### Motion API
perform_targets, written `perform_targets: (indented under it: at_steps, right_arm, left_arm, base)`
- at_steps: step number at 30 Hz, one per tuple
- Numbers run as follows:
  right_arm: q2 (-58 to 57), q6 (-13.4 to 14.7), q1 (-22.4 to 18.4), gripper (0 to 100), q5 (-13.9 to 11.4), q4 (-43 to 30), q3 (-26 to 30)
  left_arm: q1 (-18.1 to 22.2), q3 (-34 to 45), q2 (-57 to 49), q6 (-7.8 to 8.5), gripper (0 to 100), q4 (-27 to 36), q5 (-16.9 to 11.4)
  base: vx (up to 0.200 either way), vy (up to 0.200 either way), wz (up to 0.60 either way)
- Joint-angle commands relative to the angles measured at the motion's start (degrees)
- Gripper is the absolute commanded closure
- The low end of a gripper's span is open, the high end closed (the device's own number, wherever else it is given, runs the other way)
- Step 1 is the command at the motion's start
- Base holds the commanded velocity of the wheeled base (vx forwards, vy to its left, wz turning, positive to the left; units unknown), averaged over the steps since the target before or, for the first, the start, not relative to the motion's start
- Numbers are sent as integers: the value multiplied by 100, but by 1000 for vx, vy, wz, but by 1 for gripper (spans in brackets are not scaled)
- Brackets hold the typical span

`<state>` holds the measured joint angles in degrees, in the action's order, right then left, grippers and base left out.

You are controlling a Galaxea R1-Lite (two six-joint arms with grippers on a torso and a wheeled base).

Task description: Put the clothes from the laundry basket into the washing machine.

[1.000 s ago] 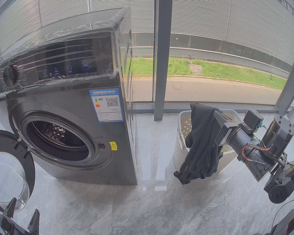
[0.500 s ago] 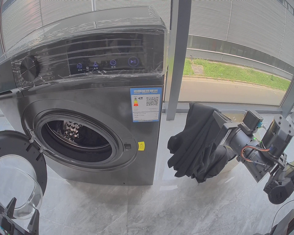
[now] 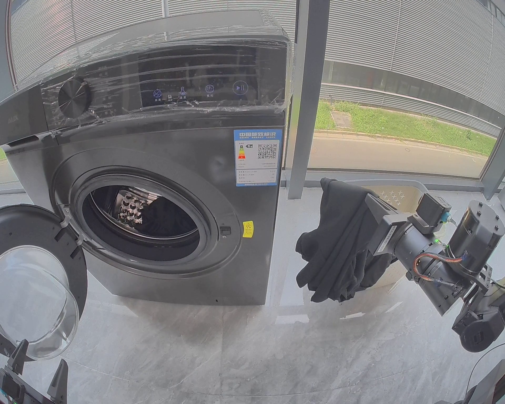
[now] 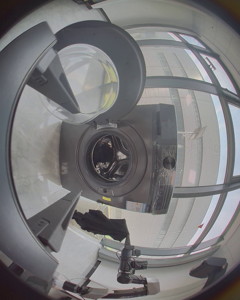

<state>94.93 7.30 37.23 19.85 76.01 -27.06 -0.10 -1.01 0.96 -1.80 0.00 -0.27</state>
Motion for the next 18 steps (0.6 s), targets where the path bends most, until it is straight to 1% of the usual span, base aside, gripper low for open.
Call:
perform_targets:
  at_steps: [1, 3, 18]
  right_arm:
    - [26, -1, 4, 100, 2, 2, 34]
    - [35, -1, 4, 100, 2, 2, 43]
    - [105, 17, 39, 100, -7, 10, 78]
  left_arm:
    - [1, 92, -96, -4, 0, 0, 0]
    - [1, 92, -96, -4, 0, 0, 0]
    - [1, 92, -96, -4, 0, 0, 0]
  base:
    - [0, 0, 0]
    - [0, 0, 0]
    - [0, 200, 0]
